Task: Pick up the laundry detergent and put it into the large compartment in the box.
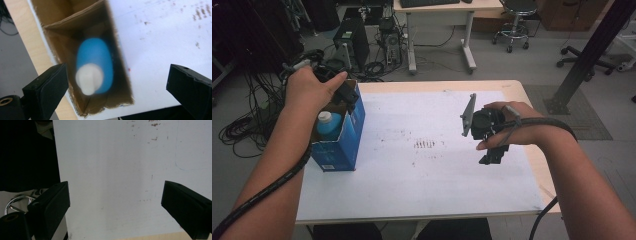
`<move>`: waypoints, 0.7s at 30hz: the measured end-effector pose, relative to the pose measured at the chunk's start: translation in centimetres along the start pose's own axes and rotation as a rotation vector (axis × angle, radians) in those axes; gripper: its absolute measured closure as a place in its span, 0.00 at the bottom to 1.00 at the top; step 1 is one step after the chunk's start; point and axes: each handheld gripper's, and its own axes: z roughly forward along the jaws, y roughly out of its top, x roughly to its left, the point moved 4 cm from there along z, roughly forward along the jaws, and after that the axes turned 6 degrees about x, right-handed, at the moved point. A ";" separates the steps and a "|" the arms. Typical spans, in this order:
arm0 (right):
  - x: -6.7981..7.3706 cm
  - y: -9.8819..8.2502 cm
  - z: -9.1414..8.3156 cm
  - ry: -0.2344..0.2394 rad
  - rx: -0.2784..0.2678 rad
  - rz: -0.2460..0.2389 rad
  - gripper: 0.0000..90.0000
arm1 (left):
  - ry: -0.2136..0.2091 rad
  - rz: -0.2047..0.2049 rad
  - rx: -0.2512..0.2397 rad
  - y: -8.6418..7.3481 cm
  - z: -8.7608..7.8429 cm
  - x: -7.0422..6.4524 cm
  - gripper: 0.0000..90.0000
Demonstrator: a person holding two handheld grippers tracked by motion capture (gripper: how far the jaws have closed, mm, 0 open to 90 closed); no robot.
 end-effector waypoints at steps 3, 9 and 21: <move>0.0 -0.1 -0.1 0.000 0.003 0.005 0.09 | -0.003 0.046 -0.015 0.3 -0.6 -0.9 0.05; -0.1 -0.1 -0.2 0.003 0.007 0.008 0.09 | -0.014 0.149 -0.026 0.8 -1.6 -3.1 0.05; -0.2 -0.3 -0.3 0.007 0.013 0.015 0.09 | 0.007 0.417 -0.050 1.5 -2.9 -7.6 0.05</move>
